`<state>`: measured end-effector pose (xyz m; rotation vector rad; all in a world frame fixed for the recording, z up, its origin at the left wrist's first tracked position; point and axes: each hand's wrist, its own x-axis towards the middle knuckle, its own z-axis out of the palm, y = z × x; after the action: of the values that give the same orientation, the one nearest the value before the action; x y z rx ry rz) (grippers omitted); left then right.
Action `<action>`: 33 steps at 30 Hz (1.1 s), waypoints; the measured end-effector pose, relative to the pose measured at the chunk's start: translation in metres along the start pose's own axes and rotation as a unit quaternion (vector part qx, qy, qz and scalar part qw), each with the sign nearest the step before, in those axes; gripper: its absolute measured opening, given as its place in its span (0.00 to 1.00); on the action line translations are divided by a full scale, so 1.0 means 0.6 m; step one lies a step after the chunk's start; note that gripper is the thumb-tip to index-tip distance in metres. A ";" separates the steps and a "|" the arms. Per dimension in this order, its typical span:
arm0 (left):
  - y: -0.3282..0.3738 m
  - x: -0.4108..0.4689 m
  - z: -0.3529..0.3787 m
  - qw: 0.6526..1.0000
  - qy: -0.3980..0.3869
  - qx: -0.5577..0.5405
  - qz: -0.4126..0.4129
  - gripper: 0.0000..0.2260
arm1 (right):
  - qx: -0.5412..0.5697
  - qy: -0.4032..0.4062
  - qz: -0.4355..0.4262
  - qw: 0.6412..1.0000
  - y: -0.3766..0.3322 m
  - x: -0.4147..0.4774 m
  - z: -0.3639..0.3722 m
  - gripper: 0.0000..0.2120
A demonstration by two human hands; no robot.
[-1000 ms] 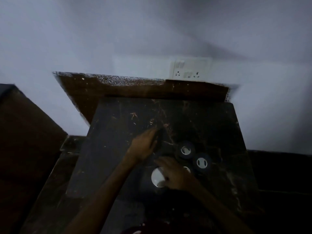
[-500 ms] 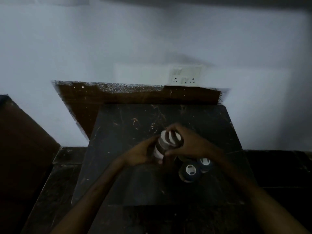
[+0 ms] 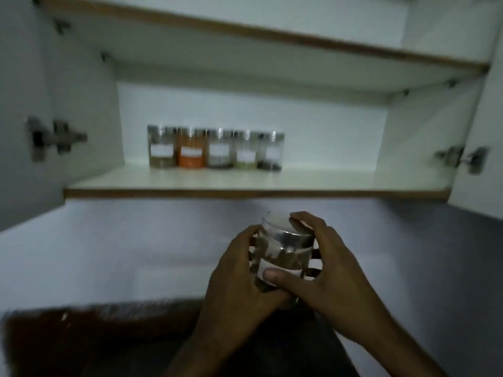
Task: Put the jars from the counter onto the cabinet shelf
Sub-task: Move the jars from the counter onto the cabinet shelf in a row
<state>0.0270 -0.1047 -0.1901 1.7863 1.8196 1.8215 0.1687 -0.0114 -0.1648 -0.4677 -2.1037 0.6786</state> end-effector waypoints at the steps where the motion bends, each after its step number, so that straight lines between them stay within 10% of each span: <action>1: 0.016 0.042 -0.004 1.000 -0.012 0.008 0.027 0.36 | -0.002 0.012 -0.019 1.000 -0.007 0.034 -0.030 0.41; 10: 0.065 0.389 -0.049 0.929 -0.054 0.323 0.175 0.30 | -0.003 0.015 0.016 1.000 0.046 0.376 -0.203 0.36; 25: -0.041 0.626 0.077 0.753 -0.129 0.636 0.105 0.28 | -0.165 -0.076 0.014 0.983 0.296 0.616 -0.158 0.37; 33: -0.081 0.649 0.097 0.750 -0.140 0.638 0.099 0.26 | -0.220 -0.081 -0.023 0.972 0.303 0.641 -0.121 0.35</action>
<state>-0.1026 0.2095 0.0140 2.3151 3.0503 -0.0570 0.0261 0.3631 -0.0040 -0.6180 -2.4201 0.2227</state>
